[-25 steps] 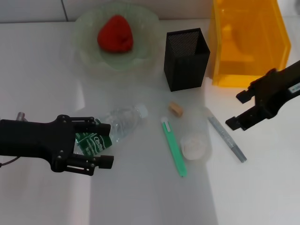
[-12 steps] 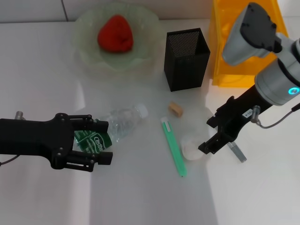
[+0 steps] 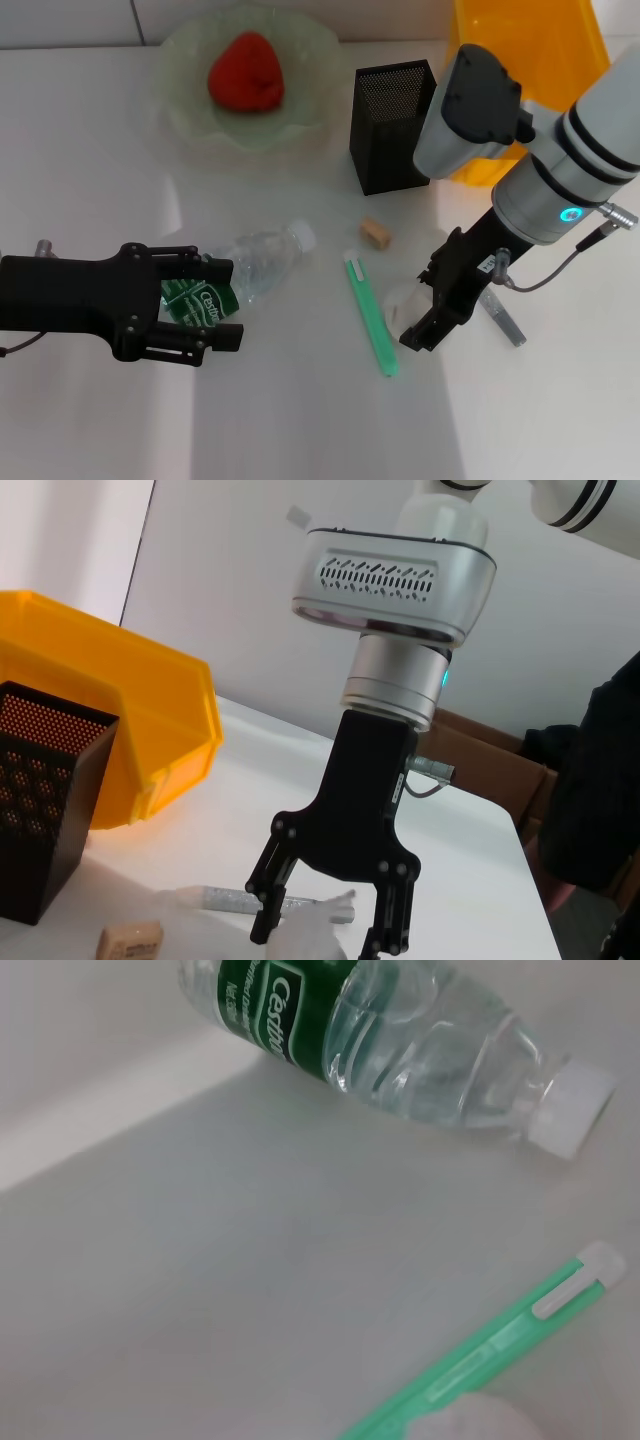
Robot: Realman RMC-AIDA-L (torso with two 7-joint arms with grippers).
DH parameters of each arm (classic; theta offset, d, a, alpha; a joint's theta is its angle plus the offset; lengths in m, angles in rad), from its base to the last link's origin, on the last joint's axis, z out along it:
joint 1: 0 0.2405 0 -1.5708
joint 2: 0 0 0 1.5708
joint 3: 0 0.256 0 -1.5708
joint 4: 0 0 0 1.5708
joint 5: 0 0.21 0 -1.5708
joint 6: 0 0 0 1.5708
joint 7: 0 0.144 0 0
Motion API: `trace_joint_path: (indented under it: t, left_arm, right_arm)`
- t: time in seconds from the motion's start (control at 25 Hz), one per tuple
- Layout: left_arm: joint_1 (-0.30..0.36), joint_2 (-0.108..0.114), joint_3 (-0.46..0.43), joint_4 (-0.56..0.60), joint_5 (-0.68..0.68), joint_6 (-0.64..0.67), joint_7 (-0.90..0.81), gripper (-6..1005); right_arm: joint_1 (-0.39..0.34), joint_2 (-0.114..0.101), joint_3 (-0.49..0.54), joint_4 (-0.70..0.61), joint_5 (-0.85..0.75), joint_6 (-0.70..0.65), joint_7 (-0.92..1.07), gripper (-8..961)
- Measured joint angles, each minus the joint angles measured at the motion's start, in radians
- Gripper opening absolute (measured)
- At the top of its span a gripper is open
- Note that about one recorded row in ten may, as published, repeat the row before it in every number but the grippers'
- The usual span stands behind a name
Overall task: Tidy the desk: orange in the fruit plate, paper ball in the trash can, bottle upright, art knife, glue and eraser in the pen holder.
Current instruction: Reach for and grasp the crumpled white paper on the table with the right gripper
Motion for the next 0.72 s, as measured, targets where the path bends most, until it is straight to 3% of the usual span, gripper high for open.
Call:
trace_joint_path:
  t: [0.24, 0.52, 0.68, 0.72]
  left_arm:
    - [0.003, 0.000, 0.000, 0.000, 0.000, -0.002, 0.004, 834]
    - [0.014, -0.001, 0.000, -0.002, 0.007, -0.013, 0.007, 832]
    - [0.020, -0.002, 0.000, -0.002, 0.010, -0.013, 0.007, 832]
    - [0.022, -0.002, 0.000, -0.002, 0.010, -0.013, 0.008, 832]
  right_arm:
    - [0.010, 0.002, -0.014, 0.021, 0.004, 0.019, 0.005, 773]
    - [0.002, 0.002, -0.012, 0.012, 0.004, 0.016, 0.009, 574]
    - [-0.006, 0.000, -0.005, -0.019, 0.005, -0.015, 0.019, 558]
    - [-0.029, -0.003, -0.002, -0.090, 0.005, -0.061, 0.040, 554]
